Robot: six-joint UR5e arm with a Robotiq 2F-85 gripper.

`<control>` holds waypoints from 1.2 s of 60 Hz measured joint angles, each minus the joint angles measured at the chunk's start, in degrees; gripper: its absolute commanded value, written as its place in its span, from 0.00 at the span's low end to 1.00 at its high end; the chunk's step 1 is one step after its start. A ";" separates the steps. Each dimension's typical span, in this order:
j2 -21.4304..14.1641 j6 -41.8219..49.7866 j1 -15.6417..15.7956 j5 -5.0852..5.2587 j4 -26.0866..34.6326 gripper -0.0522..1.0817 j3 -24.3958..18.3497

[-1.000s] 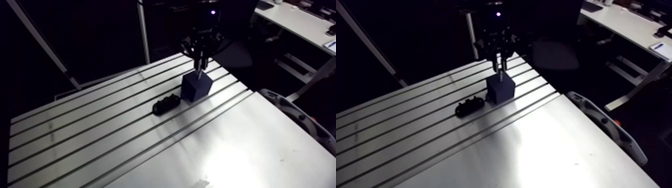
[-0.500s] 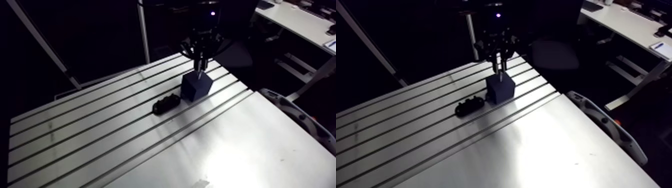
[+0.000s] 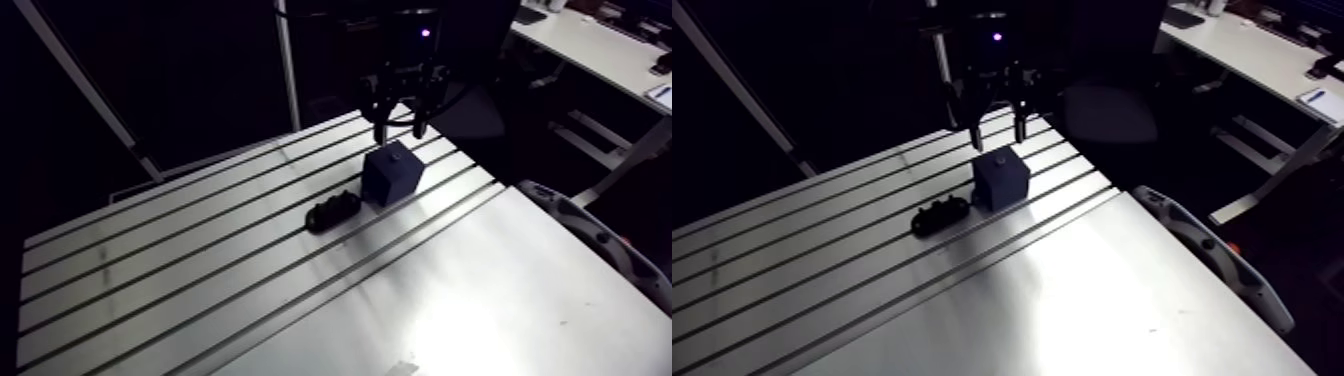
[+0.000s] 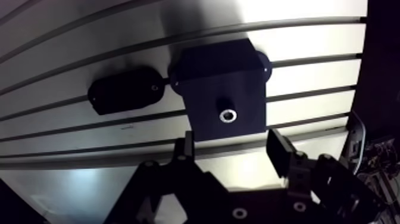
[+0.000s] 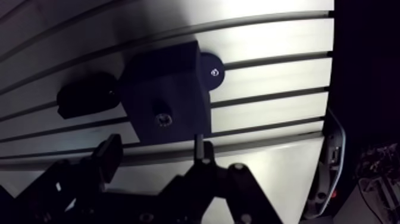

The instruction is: Pick up the M10 bolt and insert it into the hole until fully seated.

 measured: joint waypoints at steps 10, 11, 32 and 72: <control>-0.79 -0.56 0.53 0.16 -0.02 0.06 -0.42; -0.88 -0.67 0.66 0.19 0.00 0.06 -0.44; -3.21 -1.00 6.04 0.55 0.18 0.06 -0.52; -7.22 7.12 16.35 0.95 5.13 0.06 -3.58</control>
